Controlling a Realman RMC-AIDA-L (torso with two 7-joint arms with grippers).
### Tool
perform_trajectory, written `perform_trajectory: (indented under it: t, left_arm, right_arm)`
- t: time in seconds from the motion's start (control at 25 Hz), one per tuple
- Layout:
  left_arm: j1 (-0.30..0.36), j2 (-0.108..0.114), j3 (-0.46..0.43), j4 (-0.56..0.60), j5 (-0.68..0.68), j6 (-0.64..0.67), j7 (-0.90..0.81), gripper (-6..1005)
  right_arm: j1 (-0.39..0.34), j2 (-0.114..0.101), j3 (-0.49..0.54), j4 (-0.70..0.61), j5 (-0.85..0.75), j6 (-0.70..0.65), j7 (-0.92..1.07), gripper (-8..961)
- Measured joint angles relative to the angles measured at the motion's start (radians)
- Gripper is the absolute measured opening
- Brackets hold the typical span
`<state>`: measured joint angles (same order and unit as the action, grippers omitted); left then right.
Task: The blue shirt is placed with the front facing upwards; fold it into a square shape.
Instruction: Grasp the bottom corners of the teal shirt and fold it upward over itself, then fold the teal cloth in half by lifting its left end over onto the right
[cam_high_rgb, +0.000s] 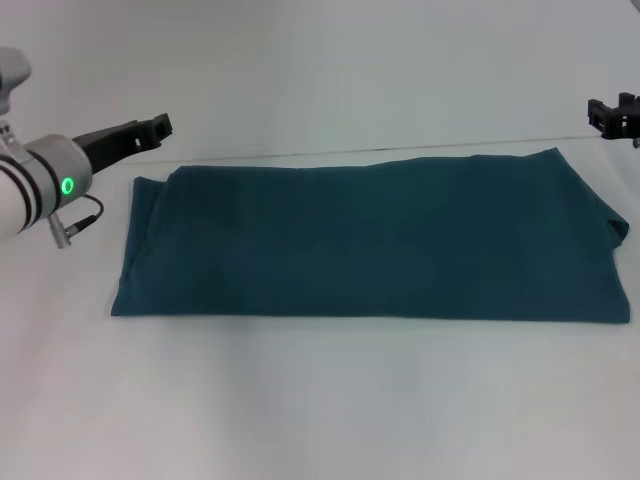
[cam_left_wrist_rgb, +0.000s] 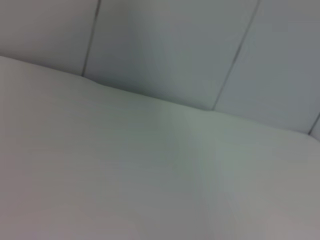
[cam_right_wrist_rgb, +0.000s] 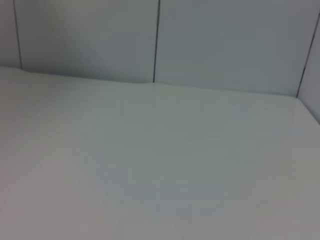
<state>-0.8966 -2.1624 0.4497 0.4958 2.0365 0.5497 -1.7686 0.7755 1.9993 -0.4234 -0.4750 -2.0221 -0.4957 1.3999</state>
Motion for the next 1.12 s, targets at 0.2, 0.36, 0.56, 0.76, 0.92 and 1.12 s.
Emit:
perform_trajectory:
  t: [0.2,0.36,0.56,0.76,0.92,1.12]
  left_arm:
    - [0.022,0.000,0.009,0.007,-0.051,0.010,0.018,378]
    - [0.048,0.000,0.039,0.024,-0.067,0.080,0.016,452]
    - [0.112,0.005,0.051,0.086,-0.068,0.307,0.009,769]
    - [0.157,0.008,0.059,0.118,-0.060,0.428,-0.008,926]
    - [0.201,0.010,0.135,0.155,-0.055,0.494,-0.034,935]
    - [0.262,0.006,0.208,0.218,-0.053,0.557,-0.047,939]
  right_arm:
    - [-0.013,-0.005,0.004,-0.003,0.007,-0.022,0.008,452]
    - [-0.051,-0.011,0.011,-0.024,0.050,-0.112,0.022,562]
    - [-0.150,-0.014,0.007,-0.107,0.100,-0.372,0.102,714]
    - [-0.246,-0.018,0.004,-0.165,0.098,-0.539,0.201,894]
    - [-0.329,-0.030,0.001,-0.235,0.091,-0.703,0.350,930]
    - [-0.392,-0.077,0.000,-0.274,0.034,-0.844,0.547,927]
